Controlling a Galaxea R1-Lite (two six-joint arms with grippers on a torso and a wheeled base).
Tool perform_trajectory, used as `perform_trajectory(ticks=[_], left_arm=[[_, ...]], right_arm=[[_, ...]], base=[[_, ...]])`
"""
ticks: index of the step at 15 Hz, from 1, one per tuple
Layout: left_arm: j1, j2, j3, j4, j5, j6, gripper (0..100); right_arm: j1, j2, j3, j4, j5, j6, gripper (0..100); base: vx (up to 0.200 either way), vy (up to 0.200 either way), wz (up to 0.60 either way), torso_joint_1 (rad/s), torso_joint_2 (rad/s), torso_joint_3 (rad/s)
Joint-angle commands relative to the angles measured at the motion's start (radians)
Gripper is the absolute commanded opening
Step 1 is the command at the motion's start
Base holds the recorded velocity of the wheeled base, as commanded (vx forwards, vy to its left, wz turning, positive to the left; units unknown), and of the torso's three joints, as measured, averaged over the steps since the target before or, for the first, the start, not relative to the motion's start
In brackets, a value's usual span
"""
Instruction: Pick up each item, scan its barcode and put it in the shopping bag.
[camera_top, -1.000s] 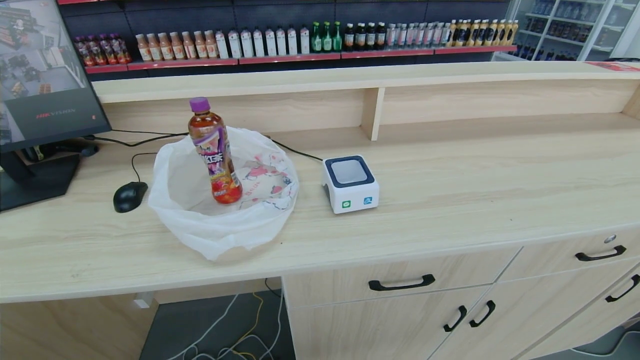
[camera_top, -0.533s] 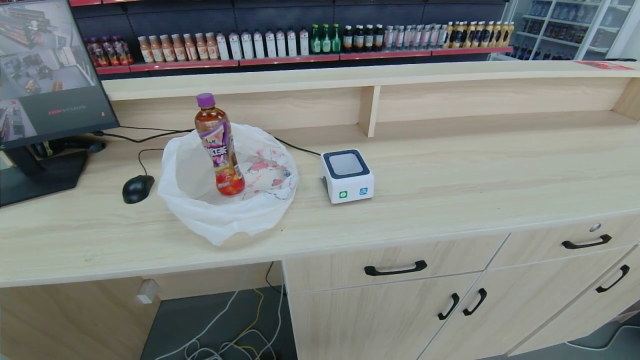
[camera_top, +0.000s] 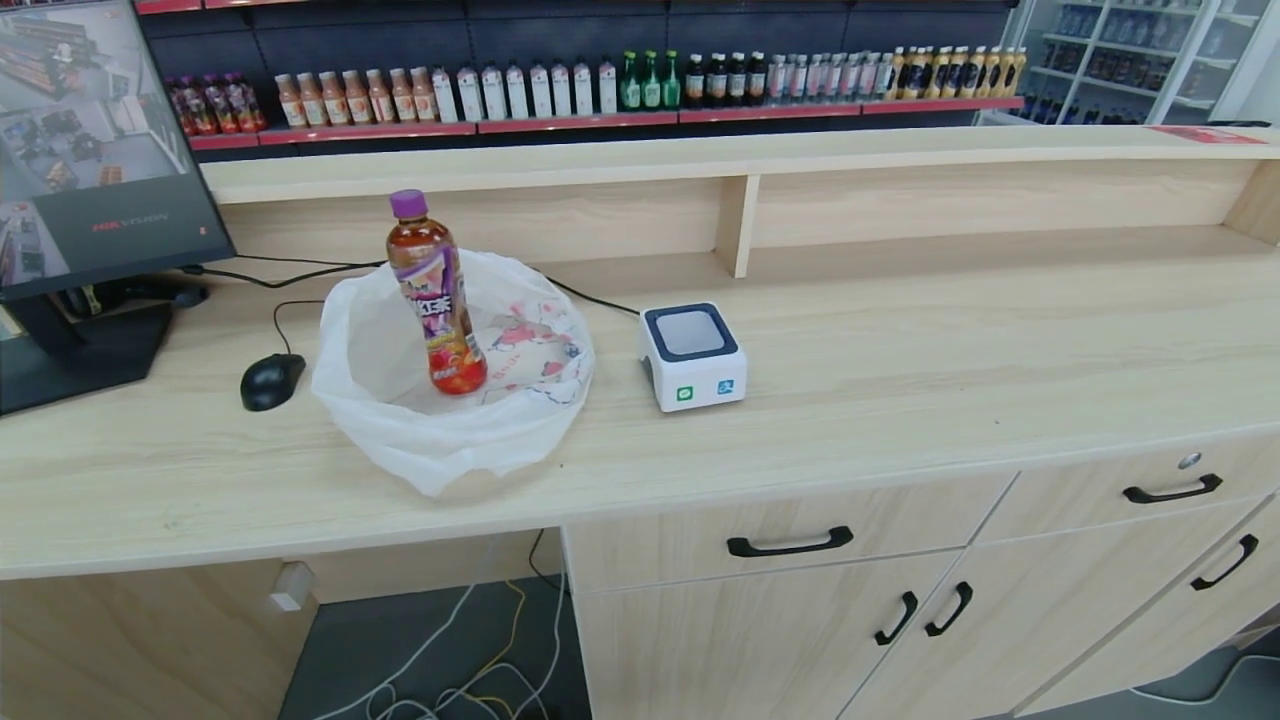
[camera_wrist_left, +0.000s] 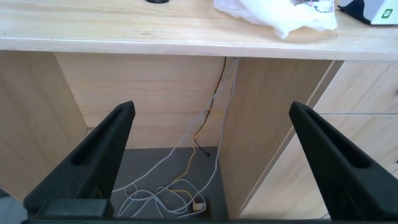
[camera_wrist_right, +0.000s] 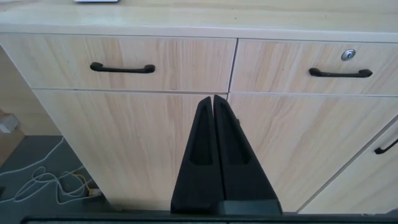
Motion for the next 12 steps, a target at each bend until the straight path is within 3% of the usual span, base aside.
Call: perform_trajectory(ticks=[1,12], left_arm=[[0.001,0.000,0.000,0.000,0.000,0.000,100],[0.001,0.000,0.000,0.000,0.000,0.000,100]], right_arm=[[0.001,0.002,0.000,-0.001,0.000,-0.001,0],[0.001,0.002,0.000,0.000,0.001,-0.004,0]], base=[[0.000,-0.200,0.00,0.007,-0.01,0.002],[0.000,0.000,0.00,0.000,0.00,0.000]])
